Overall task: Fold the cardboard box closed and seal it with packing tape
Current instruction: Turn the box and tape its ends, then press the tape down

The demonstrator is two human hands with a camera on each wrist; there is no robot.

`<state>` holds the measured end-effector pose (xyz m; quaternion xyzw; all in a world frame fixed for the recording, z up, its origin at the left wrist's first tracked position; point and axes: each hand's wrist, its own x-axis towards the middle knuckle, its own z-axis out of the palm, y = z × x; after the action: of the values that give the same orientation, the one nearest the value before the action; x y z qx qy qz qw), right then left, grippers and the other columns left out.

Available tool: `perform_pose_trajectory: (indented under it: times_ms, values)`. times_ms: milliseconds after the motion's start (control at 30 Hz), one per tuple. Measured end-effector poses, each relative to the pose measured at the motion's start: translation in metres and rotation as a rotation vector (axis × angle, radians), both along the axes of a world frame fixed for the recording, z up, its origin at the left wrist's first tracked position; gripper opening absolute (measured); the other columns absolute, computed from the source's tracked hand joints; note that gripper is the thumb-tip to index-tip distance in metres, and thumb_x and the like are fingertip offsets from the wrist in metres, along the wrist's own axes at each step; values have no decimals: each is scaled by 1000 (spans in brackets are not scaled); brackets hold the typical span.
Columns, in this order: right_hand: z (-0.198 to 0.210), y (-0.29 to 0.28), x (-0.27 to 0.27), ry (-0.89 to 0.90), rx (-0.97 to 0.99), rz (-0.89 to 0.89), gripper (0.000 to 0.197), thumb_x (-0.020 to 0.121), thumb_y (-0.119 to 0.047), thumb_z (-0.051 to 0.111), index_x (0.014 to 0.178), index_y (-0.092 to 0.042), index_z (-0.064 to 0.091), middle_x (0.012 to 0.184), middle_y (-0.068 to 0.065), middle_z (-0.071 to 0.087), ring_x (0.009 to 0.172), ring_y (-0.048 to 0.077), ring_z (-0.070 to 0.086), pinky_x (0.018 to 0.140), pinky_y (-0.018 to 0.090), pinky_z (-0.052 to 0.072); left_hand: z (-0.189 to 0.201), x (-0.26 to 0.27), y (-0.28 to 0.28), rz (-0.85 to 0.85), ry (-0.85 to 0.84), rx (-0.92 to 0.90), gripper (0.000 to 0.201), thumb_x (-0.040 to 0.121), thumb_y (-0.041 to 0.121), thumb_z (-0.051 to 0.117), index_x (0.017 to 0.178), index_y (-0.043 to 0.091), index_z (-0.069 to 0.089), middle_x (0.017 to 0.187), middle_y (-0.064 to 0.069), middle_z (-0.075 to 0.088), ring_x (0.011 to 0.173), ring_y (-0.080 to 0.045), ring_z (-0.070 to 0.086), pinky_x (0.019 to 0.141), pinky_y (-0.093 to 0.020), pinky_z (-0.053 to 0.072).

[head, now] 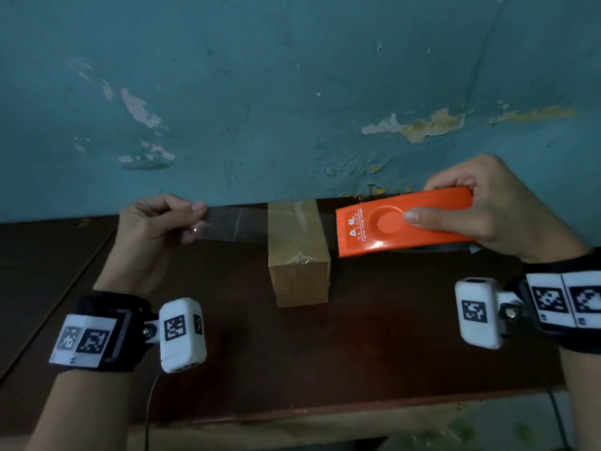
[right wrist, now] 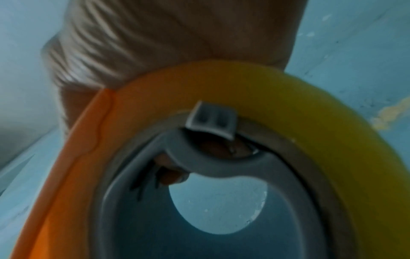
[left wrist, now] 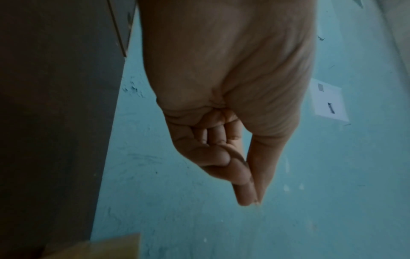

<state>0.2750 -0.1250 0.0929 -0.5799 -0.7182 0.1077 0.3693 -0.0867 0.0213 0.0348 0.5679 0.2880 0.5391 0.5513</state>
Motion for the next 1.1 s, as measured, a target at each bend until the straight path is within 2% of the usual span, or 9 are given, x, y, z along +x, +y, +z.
perform_pose_trajectory:
  times_ms: [100,267,300,400,533,733,867,1000,1100]
  values:
    - [-2,0,0,-107,-5,-117,55,65,-74,66,59,-20,70,49,3,58,41,16,53,47,27,35,9,15,-10,-22,-13,25,22,58,27,86,55,18,66,52,2,60,49,-7,55,48,-16,40]
    - [1,0,-8,-243,-40,-281,57,69,-73,70,63,-17,73,54,-1,64,49,11,58,56,34,49,24,38,-29,-65,-30,82,16,68,16,78,57,15,66,52,-1,63,46,-10,54,46,-18,41]
    - [3,0,-11,-258,-43,-313,55,71,-70,73,63,-16,73,55,0,65,53,14,60,58,34,50,26,41,-31,-74,-43,86,17,66,16,79,57,13,65,52,-2,62,46,-11,56,45,-19,40]
    - [6,0,-17,-241,-43,-399,47,73,-62,73,61,-17,72,55,1,62,56,18,58,56,32,43,28,49,-37,-106,-33,104,15,63,18,81,56,16,68,54,-2,64,49,-11,60,45,-19,41]
    - [4,3,-24,-236,-62,-513,52,76,-64,73,62,-14,72,59,4,64,59,21,59,64,39,54,24,58,-38,-119,0,87,14,63,19,82,58,17,70,56,-4,68,50,-11,62,46,-19,44]
    - [0,7,-33,-117,-98,-618,59,76,-63,73,68,-5,74,63,13,68,60,28,64,68,44,58,17,61,-38,-140,3,69,13,64,17,83,60,16,70,57,-8,66,51,-12,63,46,-19,45]
    - [-1,11,-37,-77,-108,-661,60,75,-62,73,70,-2,74,65,16,68,61,31,64,68,44,57,16,62,-37,-152,1,71,12,66,16,82,61,17,71,58,-7,67,51,-12,62,47,-19,46]
    - [-3,13,-37,-56,-107,-702,64,75,-59,73,69,4,68,68,23,66,61,37,62,63,41,53,15,66,-39,-149,7,82,16,72,5,76,72,-2,62,57,-6,67,50,-10,63,48,-19,48]
    - [-4,14,-39,-40,-101,-720,64,77,-57,72,70,6,66,69,24,66,62,37,62,58,33,44,12,72,-41,-163,2,87,15,74,2,75,77,-3,61,59,-5,68,52,-9,65,49,-20,49]
